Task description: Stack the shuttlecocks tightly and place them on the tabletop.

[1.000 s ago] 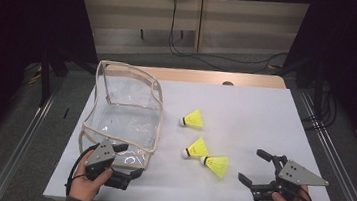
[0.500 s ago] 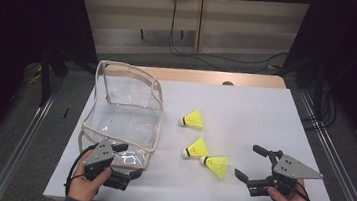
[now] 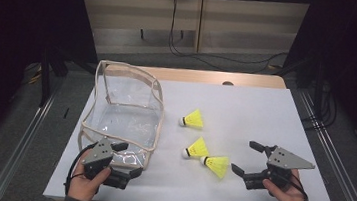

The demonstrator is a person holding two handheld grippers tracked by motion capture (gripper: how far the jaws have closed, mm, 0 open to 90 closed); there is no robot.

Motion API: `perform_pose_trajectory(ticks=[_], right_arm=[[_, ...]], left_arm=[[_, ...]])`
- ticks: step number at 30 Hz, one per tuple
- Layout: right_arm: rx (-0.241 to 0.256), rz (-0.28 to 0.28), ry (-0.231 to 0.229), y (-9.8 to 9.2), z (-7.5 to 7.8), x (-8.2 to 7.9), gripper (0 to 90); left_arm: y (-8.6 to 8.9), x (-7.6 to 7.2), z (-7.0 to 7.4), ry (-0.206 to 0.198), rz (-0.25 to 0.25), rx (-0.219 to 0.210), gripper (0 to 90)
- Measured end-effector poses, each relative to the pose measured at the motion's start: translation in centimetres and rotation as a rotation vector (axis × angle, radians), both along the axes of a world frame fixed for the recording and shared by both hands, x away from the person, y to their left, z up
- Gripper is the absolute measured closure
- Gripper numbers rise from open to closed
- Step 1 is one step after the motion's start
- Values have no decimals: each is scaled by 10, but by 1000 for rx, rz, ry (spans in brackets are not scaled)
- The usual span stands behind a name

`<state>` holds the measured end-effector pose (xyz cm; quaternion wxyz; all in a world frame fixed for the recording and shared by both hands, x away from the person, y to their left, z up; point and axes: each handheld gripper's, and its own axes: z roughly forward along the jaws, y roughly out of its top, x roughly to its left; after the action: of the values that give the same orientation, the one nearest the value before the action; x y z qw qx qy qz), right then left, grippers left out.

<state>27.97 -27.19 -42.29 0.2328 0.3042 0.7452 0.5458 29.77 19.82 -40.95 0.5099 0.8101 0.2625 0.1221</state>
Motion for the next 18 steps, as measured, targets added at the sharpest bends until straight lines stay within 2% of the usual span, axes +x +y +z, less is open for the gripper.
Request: perform_pose_trajectory(ticks=[8, 12, 18], right_arm=[[1, -15, 37, 1, -2, 11, 41], [3, -26, 70, 1, -4, 15, 41], [-6, -27, 83, 4, -4, 19, 41]], left_arm=[[-1, 0, 0, 3, 0, -4, 57], [-1, 0, 0, 2, 0, -3, 55], [-1, 0, 0, 3, 3, -1, 53]])
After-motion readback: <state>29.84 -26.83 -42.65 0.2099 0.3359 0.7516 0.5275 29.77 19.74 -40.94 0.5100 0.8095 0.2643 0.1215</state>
